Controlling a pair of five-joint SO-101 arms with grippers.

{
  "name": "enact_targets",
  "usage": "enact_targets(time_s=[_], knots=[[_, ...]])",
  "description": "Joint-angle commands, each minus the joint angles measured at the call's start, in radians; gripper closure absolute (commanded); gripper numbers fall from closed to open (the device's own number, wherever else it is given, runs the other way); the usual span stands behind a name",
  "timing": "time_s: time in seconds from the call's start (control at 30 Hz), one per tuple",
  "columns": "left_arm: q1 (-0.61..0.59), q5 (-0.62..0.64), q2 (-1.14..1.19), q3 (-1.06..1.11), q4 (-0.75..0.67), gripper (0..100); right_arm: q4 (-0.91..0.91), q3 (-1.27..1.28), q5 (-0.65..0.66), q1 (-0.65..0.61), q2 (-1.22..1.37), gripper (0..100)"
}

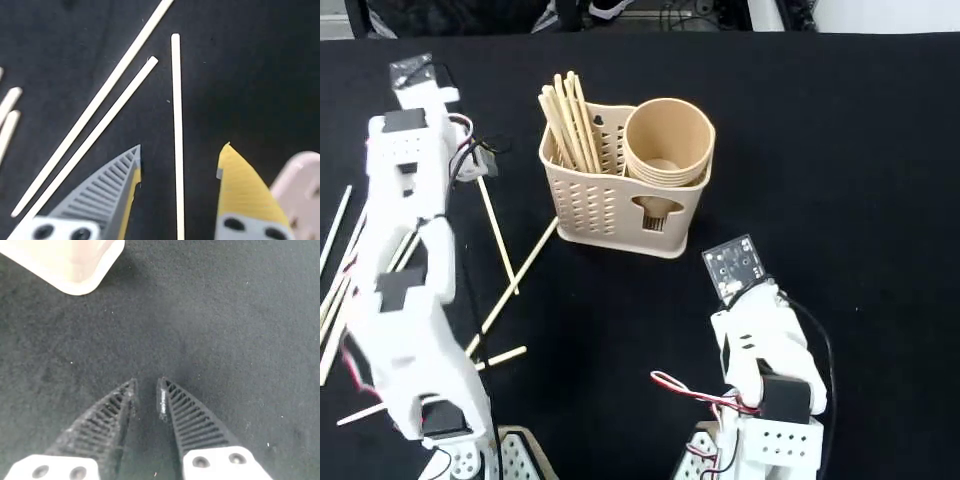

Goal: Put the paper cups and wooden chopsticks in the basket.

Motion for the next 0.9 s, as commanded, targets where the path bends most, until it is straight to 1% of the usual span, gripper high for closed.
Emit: enact_targets(time_s=[0.0, 0.13, 0.4, 0.5, 0.57, 0.73, 0.87], knots=[[-0.008, -0.003, 0.114, -0.151, -0.006, 75, -0.018, -0.004, 0.005, 0.017, -0.071, 91.7], [-0.005, -0.011, 0.247, -0.265, 0.043, 79, -0.018, -0.004, 0.005, 0.017, -0.071, 91.7], [-0.008, -0.012, 0.457, -0.572, 0.253, 86, -0.018, -0.004, 0.005, 0.017, -0.071, 91.7], [-0.004, -0.012, 0.517, -0.693, 0.338, 91, -0.018, -0.004, 0.005, 0.017, -0.071, 91.7], [-0.004, -0.012, 0.551, -0.777, 0.384, 97, -0.018, -0.004, 0.005, 0.017, -0.071, 91.7], [-0.004, -0.012, 0.591, -0.980, 0.520, 97, -0.018, -0.004, 0.005, 0.017, -0.071, 91.7], [-0.004, -0.012, 0.592, -1.095, 0.529, 97, -0.018, -0.004, 0.005, 0.017, -0.071, 91.7]])
